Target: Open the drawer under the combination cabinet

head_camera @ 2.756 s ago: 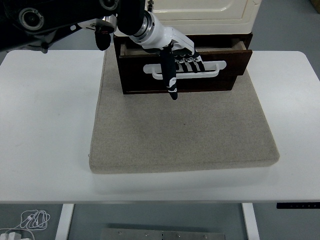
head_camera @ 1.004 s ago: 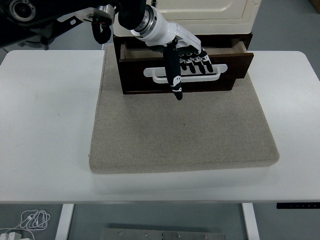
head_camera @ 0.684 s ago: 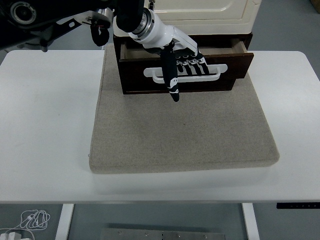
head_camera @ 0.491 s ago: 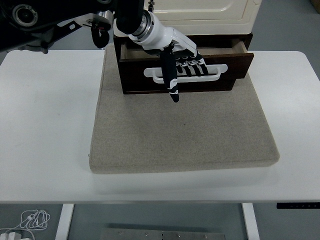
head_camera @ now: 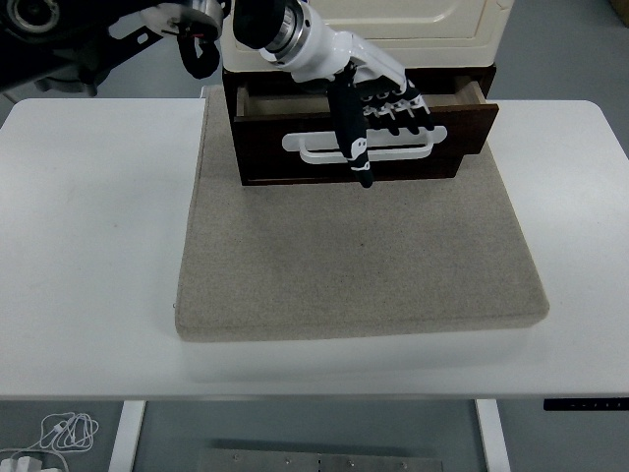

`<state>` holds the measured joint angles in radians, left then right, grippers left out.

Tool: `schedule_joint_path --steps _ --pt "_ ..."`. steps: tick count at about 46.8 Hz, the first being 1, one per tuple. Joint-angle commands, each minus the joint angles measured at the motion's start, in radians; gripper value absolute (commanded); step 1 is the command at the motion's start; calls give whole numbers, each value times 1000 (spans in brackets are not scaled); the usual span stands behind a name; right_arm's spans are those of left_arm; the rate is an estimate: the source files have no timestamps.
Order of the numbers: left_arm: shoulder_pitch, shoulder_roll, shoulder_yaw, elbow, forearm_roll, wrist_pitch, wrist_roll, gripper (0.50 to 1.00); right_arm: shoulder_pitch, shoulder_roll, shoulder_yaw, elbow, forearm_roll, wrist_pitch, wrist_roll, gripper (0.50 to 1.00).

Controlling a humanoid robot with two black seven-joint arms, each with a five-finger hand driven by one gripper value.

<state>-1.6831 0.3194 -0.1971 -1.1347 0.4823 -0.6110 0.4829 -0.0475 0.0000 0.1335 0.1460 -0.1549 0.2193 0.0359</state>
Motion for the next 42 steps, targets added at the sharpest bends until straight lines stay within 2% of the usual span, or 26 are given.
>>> schedule_joint_path --steps 1,14,22,27,31,34,42 --pt "-1 6 -82 3 -11 0 0 1000 0 0 0 1 0 0 -1 926" --pt "-4 84 -378 46 -24 0 -27 1000 0 0 0 0 0 0 -1 926" --pt "-13 104 -498 190 -22 0 -138 1000 0 0 0 0 0 0 -1 926" --pt "-36 141 -536 297 -22 11 -231 1000 0 0 0 0 0 0 -1 926" --pt "-59 174 -542 377 -24 45 -326 1000 0 0 0 1 0 0 -1 926" --pt "-67 184 -542 430 -21 95 -386 1000 0 0 0 1 0 0 1 926" --pt "-83 193 -545 575 -27 299 -448 1000 0 0 0 0 0 0 1 926"
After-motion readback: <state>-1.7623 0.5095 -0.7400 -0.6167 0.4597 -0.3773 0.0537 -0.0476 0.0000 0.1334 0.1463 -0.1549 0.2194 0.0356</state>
